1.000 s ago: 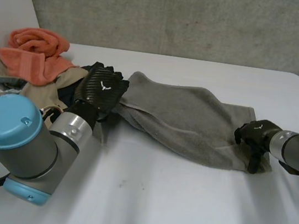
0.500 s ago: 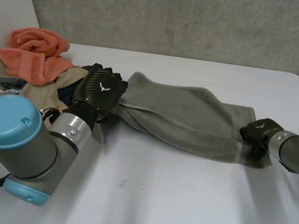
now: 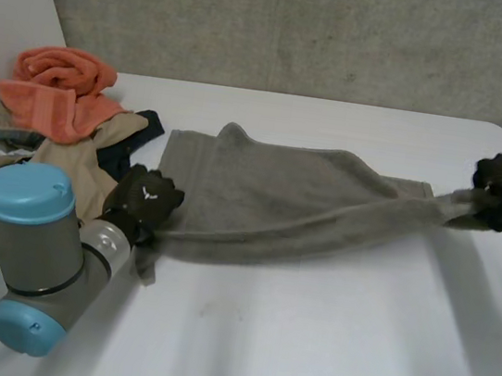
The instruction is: Fold the laundry.
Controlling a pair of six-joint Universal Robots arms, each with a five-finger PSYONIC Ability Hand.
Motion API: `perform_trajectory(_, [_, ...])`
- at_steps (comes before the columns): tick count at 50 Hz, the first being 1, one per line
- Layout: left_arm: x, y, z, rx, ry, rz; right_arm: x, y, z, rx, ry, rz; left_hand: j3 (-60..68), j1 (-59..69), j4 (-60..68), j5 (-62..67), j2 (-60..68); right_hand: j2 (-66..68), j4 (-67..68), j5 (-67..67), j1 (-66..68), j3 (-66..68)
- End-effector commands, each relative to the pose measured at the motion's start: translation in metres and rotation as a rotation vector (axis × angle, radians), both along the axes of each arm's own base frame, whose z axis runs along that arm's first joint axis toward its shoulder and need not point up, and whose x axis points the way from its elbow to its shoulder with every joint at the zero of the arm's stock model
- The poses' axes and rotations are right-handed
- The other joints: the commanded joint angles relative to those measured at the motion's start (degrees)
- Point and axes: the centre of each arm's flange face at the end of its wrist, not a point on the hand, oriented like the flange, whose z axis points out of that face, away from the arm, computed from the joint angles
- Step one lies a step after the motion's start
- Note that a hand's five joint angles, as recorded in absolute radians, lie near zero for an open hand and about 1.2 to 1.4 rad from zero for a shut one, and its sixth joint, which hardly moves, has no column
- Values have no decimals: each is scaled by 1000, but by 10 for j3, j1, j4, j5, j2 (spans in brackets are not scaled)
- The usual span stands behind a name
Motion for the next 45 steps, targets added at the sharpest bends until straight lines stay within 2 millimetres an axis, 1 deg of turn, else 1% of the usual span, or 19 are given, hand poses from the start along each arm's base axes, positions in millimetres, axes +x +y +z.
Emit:
perform_trajectory(1, [7,12,-9,145,11,38,-26,-10,-1,-26,-97,-84,-31,-27,-25,-25,-25,126,119,134,239,122])
perform_trajectory(10, [9,20,-10,222,73,67,-24,-1,-12,6,-102,-81,-16,-12,-10,-10,-10,126,119,134,239,122])
perform_trajectory(12, [8,22,-10,228,69,66,-24,-1,-12,4,-100,-80,63,66,68,69,69,126,119,134,239,122])
perform_trajectory(16, [11,24,-7,227,51,101,-25,-2,-6,-14,-98,-79,423,426,428,428,429,126,119,134,239,122])
perform_trajectory(19, [19,22,16,166,45,173,-25,0,7,-51,-81,-74,423,427,428,429,429,126,119,134,239,122])
perform_trajectory(20, [20,23,25,145,51,185,-25,3,18,-84,-50,-66,423,427,428,429,429,126,119,134,239,122])
perform_trajectory(22, [23,30,55,82,77,201,-24,8,29,-108,-2,-55,423,427,428,429,429,126,119,134,239,122])
perform_trajectory(24, [23,39,79,36,102,185,-24,19,48,-129,91,-37,423,427,428,429,429,126,119,134,239,122])
perform_trajectory(25, [24,48,103,-15,133,170,-25,24,55,-132,124,-37,423,427,428,429,429,126,119,134,239,122])
perform_trajectory(26, [25,52,116,-45,149,162,-26,28,61,-132,155,-33,423,427,428,429,429,126,119,134,239,122])
perform_trajectory(29, [30,68,148,-107,163,133,-31,44,78,-89,278,-18,423,427,428,429,429,126,119,134,239,122])
perform_trajectory(30, [31,70,151,-107,147,120,-32,48,78,-68,306,-8,423,427,428,429,429,126,119,134,239,122])
perform_trajectory(32, [30,74,151,-90,101,85,-30,59,74,7,389,36,423,427,428,429,429,126,119,134,239,122])
perform_trajectory(35, [26,79,140,-19,-7,0,-28,68,61,101,466,101,423,427,428,429,429,126,119,134,239,122])
perform_trajectory(38, [20,72,119,48,-95,-42,-28,65,45,165,486,136,423,427,428,429,429,126,119,134,239,122])
perform_trajectory(39, [18,67,113,59,-115,-45,-23,60,32,203,483,166,423,427,428,429,429,126,119,134,239,122])
perform_trajectory(43, [8,32,86,101,-191,-37,-2,47,10,247,514,222,423,427,428,429,429,126,119,134,239,122])
perform_trajectory(44, [6,10,75,110,-218,-9,0,44,8,247,521,219,423,427,428,429,429,126,119,134,239,122])
perform_trajectory(45, [6,1,72,103,-224,2,3,40,5,244,530,213,423,427,428,429,429,126,119,134,239,122])
